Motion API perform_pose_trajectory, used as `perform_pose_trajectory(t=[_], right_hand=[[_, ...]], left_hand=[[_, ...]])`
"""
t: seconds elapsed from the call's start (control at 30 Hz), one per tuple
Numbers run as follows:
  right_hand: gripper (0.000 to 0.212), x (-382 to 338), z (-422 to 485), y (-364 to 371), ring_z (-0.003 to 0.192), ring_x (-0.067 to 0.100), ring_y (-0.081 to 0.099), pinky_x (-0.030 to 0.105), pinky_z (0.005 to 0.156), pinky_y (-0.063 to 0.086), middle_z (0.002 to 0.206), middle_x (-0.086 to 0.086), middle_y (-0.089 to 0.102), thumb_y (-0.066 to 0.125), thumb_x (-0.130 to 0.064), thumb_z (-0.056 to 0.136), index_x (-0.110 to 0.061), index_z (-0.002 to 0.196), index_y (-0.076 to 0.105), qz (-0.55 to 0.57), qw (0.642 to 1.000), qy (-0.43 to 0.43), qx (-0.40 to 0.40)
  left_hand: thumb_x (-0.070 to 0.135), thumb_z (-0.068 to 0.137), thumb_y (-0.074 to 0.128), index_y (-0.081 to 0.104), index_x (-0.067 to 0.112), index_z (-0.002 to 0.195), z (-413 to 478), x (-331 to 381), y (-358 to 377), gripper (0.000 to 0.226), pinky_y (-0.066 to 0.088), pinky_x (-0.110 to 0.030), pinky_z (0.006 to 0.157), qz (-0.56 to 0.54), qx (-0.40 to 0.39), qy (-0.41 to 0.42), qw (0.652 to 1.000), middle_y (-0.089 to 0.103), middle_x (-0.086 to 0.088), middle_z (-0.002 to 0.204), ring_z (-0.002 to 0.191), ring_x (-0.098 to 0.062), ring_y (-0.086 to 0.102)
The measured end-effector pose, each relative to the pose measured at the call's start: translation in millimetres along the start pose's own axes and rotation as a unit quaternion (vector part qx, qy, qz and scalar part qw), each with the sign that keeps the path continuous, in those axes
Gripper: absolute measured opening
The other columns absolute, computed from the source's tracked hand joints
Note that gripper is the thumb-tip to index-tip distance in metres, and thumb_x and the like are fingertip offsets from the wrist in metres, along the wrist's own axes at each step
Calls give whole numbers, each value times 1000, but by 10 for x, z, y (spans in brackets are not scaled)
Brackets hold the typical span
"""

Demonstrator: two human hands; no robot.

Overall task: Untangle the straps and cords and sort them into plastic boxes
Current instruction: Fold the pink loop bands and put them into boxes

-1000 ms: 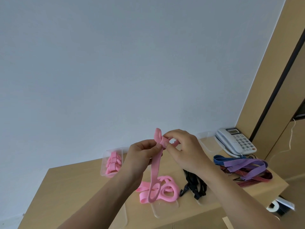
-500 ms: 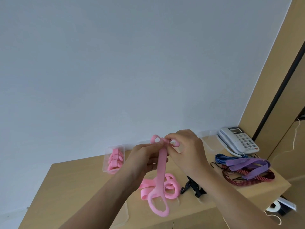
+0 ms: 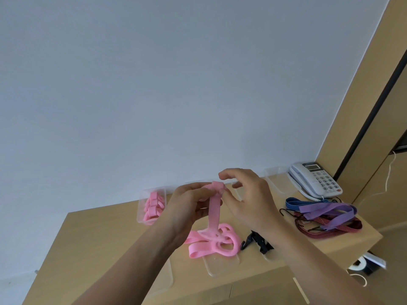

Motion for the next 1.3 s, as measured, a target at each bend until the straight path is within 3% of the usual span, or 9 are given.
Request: perform_pose_trajectory(t=[0.07,0.17,0.27,0.37,0.47,0.63,0.9,1.13,1.3], right_hand=[[30,76,7,76,113,12,60,33,88,52,115,-8,68,71,-16,90,-18,120,68,-9,998,41,-50],[18,39,25,107,105,8,61,32,86,53,107,-11,67,70,-16,90,-23,106,73,6,996,44,-80],[12,-30,20,63,93,8,65,34,79,54,94,-15,71,70,-14,89,-23,95,75,26,998,31,-54],[12,16,12,30,88,9,68,37,79,55,90,-14,74,69,-13,90,-20,98,74,51,997,55,-28],[15,38,11,31,79,12,66,39,75,54,83,-14,72,69,-9,87,-21,94,74,39,998,56,-16],[19,26,-12,17,70,19,61,43,67,53,73,-8,67,69,-2,80,-18,89,74,-18,999,14,30],[24,5,3,-93,70,17,63,38,66,54,80,-8,69,79,1,76,-15,94,75,-41,991,-28,121],[32,8,10,-58,84,13,66,26,79,52,93,-9,72,76,11,73,-12,96,75,-34,993,-86,73],[32,50,-32,-38,97,15,65,37,88,52,95,-4,73,74,14,72,-8,96,75,-3,996,-83,45]], left_hand=[[23,80,67,80,11,107,-6,40,3,32,59,-29,84,20,-8,17,1000,79,-11,104,95,-21,74],[20,76,71,75,16,115,-7,30,-49,40,58,-30,80,9,11,25,1000,78,-13,108,94,-22,75],[17,78,72,71,16,119,-5,-47,-82,42,59,-39,84,-50,14,5,999,78,-12,109,96,-26,76],[29,81,73,78,11,109,-31,-146,-25,33,59,-35,77,-58,-1,-27,998,78,-14,106,90,-27,75],[34,79,75,78,6,109,-45,-267,2,42,60,-35,73,-79,4,-67,995,77,-19,106,86,-27,74],[42,77,76,81,13,106,-38,-307,13,41,62,-38,83,-62,-4,-68,996,78,-13,111,96,-27,75],[50,91,70,82,16,106,-33,-277,76,38,59,-39,87,-73,13,-68,995,78,-8,111,92,-21,75],[60,81,75,81,16,108,69,-140,90,51,57,-35,84,-41,15,-32,999,77,-10,106,92,-19,70],[47,88,73,81,16,110,133,-134,68,38,57,-33,84,-30,18,-13,999,76,-12,115,94,-20,68]])
Point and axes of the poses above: each hand's wrist, its own z-axis towards the middle knuckle, its own y-axis out of the palm, x = y × z, the point moved 7 cm from there along z, towards the middle knuckle
